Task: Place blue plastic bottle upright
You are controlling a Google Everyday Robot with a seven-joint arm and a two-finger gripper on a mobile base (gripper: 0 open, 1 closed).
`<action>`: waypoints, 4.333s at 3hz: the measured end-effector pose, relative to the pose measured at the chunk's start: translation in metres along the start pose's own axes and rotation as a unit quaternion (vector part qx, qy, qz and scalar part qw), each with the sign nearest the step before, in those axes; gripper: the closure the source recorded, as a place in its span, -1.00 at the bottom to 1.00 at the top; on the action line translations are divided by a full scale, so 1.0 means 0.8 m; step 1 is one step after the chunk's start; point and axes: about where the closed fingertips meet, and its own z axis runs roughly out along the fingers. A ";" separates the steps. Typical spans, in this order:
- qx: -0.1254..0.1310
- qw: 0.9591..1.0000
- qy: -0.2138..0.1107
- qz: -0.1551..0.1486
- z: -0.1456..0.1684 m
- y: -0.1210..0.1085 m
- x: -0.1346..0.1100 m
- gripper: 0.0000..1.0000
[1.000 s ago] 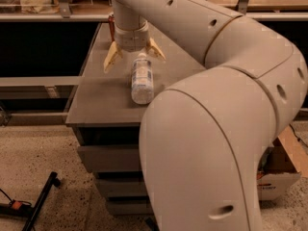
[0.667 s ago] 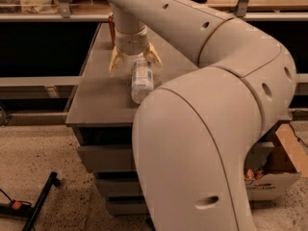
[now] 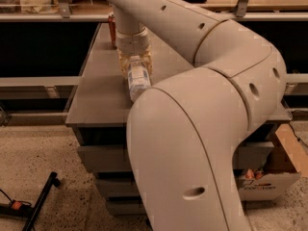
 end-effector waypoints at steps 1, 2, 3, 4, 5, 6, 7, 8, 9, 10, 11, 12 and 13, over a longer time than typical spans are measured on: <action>-0.023 0.999 0.001 -0.035 -0.007 -0.006 -0.007 0.73; -0.040 0.995 -0.037 -0.087 -0.035 -0.019 -0.014 1.00; -0.049 0.987 -0.086 -0.127 -0.071 -0.034 -0.011 1.00; -0.051 0.986 -0.092 -0.132 -0.078 -0.034 -0.010 1.00; -0.056 0.982 -0.119 -0.137 -0.078 -0.039 -0.016 1.00; -0.060 0.967 -0.186 -0.161 -0.087 -0.050 -0.020 1.00; -0.068 0.950 -0.249 -0.174 -0.104 -0.063 -0.021 1.00; -0.103 0.925 -0.313 -0.189 -0.121 -0.077 -0.029 1.00; -0.172 0.894 -0.361 -0.201 -0.133 -0.094 -0.039 1.00; -0.263 0.858 -0.382 -0.221 -0.140 -0.105 -0.044 1.00; -0.346 0.803 -0.398 -0.276 -0.152 -0.104 -0.036 1.00; -0.340 0.782 -0.415 -0.318 -0.164 -0.105 -0.035 1.00; -0.351 0.774 -0.417 -0.322 -0.161 -0.099 -0.035 1.00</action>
Offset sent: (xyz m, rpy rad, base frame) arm 0.0072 -0.0317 0.0733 0.1112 -0.1393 0.3193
